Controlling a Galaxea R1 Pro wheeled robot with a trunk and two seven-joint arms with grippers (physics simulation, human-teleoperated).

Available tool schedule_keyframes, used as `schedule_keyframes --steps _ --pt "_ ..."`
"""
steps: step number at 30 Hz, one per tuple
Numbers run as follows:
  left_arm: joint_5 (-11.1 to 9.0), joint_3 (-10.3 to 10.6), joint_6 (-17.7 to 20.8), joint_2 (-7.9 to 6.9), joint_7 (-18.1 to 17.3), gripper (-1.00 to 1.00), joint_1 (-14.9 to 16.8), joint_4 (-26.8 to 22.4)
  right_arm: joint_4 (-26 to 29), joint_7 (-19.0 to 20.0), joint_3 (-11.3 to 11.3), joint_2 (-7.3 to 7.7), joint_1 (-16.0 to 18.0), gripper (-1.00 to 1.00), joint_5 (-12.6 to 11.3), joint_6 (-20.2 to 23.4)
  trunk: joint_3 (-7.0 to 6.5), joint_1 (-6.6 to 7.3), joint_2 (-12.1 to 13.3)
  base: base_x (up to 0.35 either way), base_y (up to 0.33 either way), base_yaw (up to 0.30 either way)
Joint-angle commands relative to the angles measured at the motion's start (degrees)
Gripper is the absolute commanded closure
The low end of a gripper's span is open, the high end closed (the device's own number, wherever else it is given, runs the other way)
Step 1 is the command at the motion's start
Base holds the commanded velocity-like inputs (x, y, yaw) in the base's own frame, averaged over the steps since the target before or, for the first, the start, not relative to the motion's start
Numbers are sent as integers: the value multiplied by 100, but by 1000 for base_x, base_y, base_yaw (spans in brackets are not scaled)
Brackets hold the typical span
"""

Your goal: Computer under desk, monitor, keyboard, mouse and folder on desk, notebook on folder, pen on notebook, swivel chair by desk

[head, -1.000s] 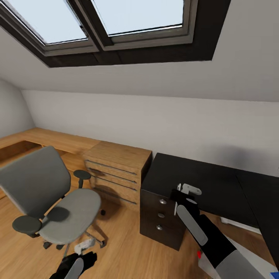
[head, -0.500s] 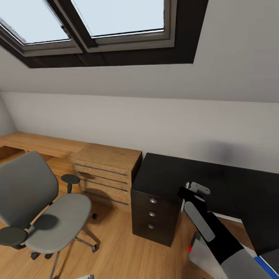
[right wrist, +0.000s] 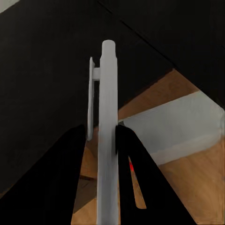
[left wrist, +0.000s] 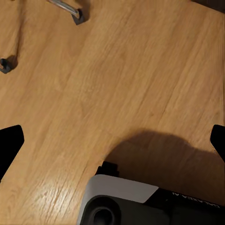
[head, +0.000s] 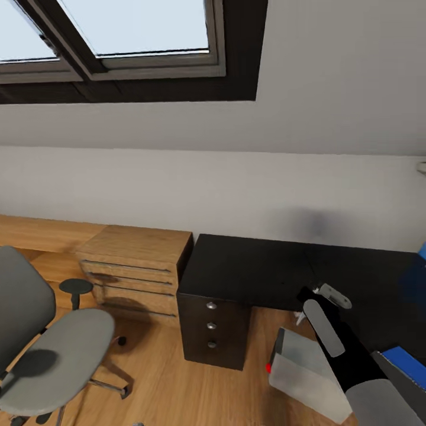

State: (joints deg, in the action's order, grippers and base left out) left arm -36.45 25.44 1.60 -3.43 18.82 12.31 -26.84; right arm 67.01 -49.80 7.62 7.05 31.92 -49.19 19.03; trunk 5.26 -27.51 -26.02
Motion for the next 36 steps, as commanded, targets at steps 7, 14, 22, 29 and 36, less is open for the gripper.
schedule_keyframes --steps 7,14,22,29,36 --pt "-33 48 -486 -5 51 -100 4 174 -35 -241 -618 29 8 100 -230 43 -114 151 270 0 0 -297" --pt "-48 38 -528 -21 57 -100 4 196 -129 -365 -887 26 8 100 -240 145 -131 173 310 0 0 -297" --pt "-55 28 -529 -30 60 -100 3 197 -199 -637 -886 25 8 100 -225 178 -131 173 310 0 0 -298" --pt "-55 25 -533 -35 60 -100 2 197 -564 -694 -838 25 12 100 -116 202 -131 173 310 0 0 -298" --pt "-45 39 -1197 -16 60 -100 5 198 -593 -629 -433 8 16 100 301 264 -131 173 310 0 0 -132"
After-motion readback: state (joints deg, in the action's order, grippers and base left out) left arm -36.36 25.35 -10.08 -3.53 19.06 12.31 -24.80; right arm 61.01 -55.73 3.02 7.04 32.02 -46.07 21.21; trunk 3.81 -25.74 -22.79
